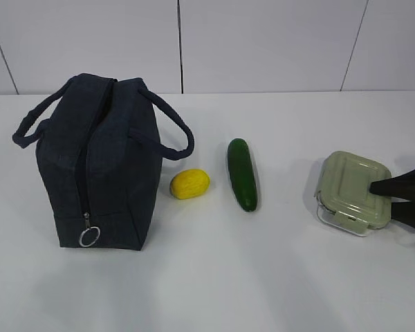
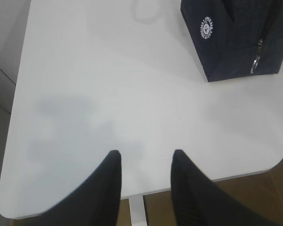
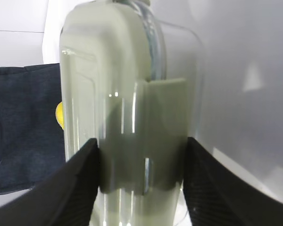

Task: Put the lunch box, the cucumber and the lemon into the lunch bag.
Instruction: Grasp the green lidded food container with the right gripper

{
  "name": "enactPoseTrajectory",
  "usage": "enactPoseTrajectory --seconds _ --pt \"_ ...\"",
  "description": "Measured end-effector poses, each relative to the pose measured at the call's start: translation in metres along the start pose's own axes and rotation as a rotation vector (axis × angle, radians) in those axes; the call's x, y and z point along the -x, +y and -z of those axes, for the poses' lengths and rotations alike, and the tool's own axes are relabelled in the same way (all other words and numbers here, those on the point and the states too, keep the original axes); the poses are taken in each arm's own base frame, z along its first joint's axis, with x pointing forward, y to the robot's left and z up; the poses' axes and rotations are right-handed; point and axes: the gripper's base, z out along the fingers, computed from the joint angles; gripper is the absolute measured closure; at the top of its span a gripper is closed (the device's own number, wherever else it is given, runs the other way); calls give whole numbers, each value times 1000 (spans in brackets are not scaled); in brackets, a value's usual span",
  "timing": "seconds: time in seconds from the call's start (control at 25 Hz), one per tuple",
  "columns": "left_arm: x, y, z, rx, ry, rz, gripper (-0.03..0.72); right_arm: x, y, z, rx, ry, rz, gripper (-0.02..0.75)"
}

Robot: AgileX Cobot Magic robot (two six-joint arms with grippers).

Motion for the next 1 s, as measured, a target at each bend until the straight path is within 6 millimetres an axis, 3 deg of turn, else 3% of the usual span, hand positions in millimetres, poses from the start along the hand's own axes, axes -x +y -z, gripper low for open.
enactPoseTrajectory --seconds 1.0 --pt "0 0 0 0 0 0 449 -1 0 0 0 10 -44 336"
